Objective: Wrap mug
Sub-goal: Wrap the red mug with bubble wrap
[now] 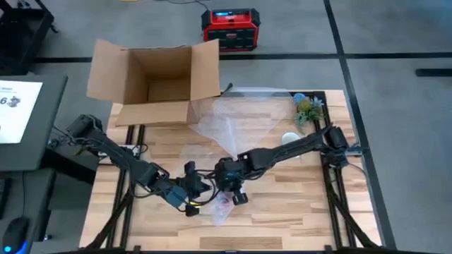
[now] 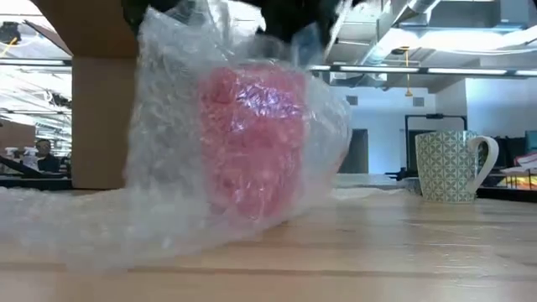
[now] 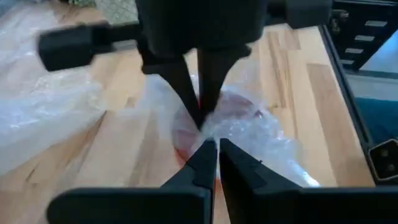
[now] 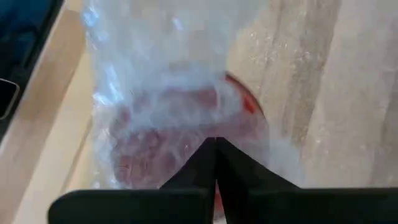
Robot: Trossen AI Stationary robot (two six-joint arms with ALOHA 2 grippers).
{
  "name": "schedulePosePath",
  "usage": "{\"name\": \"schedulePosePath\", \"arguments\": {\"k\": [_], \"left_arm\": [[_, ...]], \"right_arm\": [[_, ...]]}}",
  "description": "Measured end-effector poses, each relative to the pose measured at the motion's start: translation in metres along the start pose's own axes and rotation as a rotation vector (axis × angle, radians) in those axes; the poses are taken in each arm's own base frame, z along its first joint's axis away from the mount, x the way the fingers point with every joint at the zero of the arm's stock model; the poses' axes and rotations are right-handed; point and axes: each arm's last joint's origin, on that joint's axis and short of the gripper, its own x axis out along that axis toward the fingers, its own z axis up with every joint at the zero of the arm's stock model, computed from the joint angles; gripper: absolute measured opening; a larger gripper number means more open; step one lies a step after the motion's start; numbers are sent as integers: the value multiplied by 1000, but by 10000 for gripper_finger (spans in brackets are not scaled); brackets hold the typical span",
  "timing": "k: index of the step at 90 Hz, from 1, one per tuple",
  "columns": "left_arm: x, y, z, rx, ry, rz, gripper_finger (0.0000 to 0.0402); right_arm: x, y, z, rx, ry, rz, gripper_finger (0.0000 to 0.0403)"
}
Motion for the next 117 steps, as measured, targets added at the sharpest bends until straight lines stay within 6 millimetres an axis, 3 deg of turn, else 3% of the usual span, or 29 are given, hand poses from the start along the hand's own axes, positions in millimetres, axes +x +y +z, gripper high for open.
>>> {"name": "schedulePosePath", "arguments": {"k": [18, 36, 45, 62, 76, 93, 117], "left_arm": [[6, 0, -5, 15, 32, 12, 0], [6, 0, -4, 18, 27, 6, 0], [6, 0, -4, 27, 26, 7, 0], [6, 0, -5, 32, 33, 9, 0], [5, -2, -7, 27, 40, 4, 0], [2, -5, -9, 7, 43, -8, 0], [2, -6, -6, -1, 27, -17, 0]], "right_arm": [[-19, 6, 16, -4, -27, 1, 0], [-17, 23, 22, -49, -82, 24, 0], [0, 24, 18, -51, -62, 58, 0], [53, 8, -1, -13, 94, 53, 0], [68, -2, -8, -3, 147, 54, 0], [43, 0, -3, -5, 117, 43, 0], [-28, 7, 14, 86, -36, 27, 0]]}}
